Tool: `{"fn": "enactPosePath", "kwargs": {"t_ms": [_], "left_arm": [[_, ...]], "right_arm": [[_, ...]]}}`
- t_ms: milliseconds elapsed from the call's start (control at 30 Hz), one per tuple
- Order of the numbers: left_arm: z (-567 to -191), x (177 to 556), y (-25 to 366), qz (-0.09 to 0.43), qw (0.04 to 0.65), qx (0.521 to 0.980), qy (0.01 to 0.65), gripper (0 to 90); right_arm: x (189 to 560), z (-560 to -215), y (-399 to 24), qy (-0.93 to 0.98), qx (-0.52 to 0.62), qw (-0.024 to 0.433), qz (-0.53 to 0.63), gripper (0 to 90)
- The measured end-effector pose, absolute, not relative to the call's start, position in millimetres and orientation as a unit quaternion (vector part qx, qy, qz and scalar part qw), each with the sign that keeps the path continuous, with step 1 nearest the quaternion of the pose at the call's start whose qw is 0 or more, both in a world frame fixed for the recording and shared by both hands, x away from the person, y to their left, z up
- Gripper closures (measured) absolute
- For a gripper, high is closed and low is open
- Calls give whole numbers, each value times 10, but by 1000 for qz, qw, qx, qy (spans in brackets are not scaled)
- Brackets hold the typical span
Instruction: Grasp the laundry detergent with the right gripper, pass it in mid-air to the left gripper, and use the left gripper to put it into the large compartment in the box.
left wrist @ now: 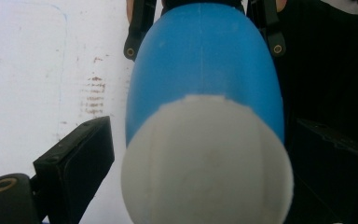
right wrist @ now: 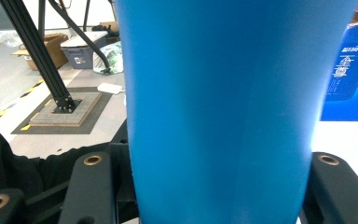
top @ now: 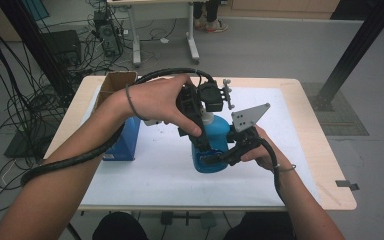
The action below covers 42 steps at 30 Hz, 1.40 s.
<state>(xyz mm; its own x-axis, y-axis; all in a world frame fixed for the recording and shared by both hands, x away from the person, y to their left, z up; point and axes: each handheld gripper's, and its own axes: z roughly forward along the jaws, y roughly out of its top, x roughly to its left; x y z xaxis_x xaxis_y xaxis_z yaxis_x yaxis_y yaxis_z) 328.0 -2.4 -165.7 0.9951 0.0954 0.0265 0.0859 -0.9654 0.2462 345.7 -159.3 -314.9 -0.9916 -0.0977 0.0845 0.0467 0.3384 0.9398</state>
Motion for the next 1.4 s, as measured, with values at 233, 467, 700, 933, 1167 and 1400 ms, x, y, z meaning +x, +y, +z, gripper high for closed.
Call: {"fn": "enactPosePath", "kwargs": {"t_ms": [233, 467, 700, 933, 1167, 1400], "left_arm": [[-1643, 3272, -20, 21, 123, 991, 45, 78], [-1636, 3265, -19, 23, 121, 991, 46, 77], [-1628, 3255, -24, 24, 120, 991, 46, 78], [-1633, 3261, -20, 24, 118, 992, 48, 79], [-1627, 3270, -23, 26, 119, 991, 46, 80], [-1636, 3278, -23, 25, 117, 992, 46, 80]], "right_arm": [[3456, -3144, -1592, -815, 15, 61, -576, 431], [3444, -3142, -1596, -815, 14, 58, -576, 431], [3446, -3143, -1603, -815, 14, 58, -577, 431], [3444, -3139, -1609, -815, 13, 59, -576, 431], [3452, -3143, -1604, -816, 13, 57, -575, 431], [3456, -3149, -1596, -817, 13, 58, -574, 431]]}}
